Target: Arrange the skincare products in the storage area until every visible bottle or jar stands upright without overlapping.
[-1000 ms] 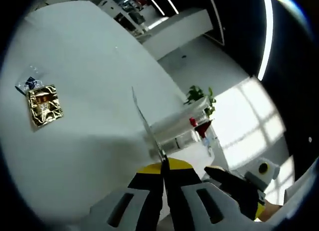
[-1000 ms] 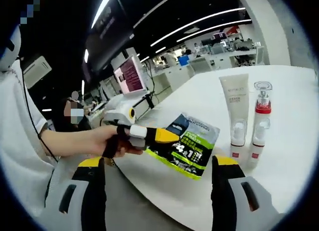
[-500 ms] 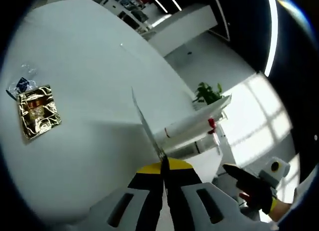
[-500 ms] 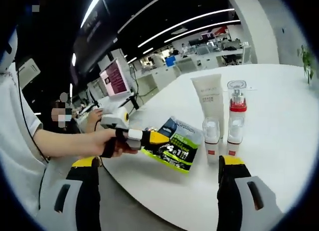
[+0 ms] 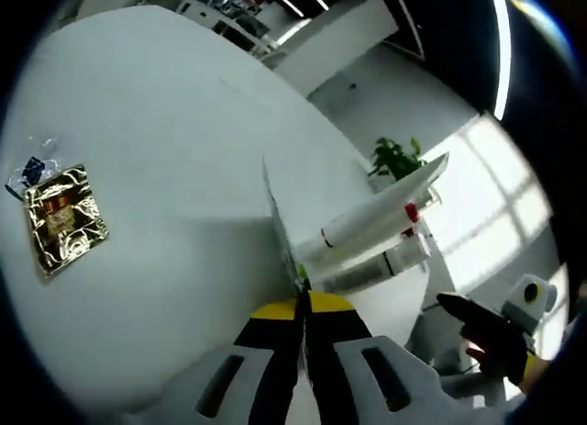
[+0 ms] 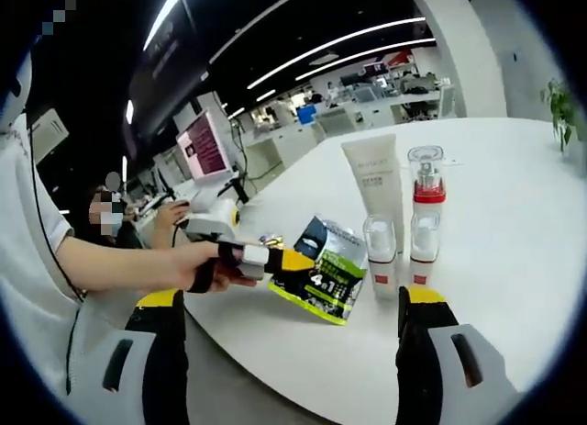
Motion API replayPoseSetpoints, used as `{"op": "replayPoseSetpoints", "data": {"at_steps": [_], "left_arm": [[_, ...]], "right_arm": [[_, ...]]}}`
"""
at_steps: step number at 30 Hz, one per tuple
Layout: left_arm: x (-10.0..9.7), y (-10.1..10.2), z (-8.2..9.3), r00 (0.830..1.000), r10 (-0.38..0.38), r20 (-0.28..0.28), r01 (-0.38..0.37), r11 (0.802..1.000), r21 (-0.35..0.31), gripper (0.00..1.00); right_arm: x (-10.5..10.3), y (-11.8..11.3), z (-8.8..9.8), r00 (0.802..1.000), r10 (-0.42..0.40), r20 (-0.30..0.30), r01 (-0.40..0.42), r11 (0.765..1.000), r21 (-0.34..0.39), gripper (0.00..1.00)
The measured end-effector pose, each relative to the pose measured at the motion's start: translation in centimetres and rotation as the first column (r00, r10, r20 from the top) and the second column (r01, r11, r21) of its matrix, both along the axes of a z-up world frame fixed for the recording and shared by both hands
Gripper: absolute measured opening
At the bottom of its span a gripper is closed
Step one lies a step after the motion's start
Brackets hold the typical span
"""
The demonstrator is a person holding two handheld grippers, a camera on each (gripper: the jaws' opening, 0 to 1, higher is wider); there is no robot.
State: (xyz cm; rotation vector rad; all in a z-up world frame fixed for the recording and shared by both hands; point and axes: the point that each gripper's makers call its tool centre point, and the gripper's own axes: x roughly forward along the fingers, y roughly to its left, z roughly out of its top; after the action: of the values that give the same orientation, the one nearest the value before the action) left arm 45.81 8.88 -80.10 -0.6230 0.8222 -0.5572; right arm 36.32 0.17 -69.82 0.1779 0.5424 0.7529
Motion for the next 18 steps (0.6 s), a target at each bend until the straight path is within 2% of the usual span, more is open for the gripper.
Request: {"op": "replayPoseSetpoints", "data": {"at_steps": [7, 10, 18], "left_arm": [[0.1, 0.2, 0.1, 0.999, -0.027, 0.042, 0.022, 0.994, 0.108, 0.01], [0.2, 0.9, -0.4, 0.996, -0.059, 0.068, 0.045, 0.98, 0.193, 0.04], [-0.4, 1.1, -0.9, 0.993, -0.09, 0.078, 0.063, 0.953, 0.297, 0.14]], "right_arm": [[0.0, 0.0, 0.0, 1.0, 0.002, -0.003, -0.002, 1.0, 0.001, 0.95], [-0.1, 0.0, -0.1, 1.0, 0.005, -0.005, -0.005, 1.0, 0.0, 0.95], [-0.2, 0.2, -0.3, 1.0, 0.019, -0.012, -0.019, 1.0, -0.005, 0.94]]}}
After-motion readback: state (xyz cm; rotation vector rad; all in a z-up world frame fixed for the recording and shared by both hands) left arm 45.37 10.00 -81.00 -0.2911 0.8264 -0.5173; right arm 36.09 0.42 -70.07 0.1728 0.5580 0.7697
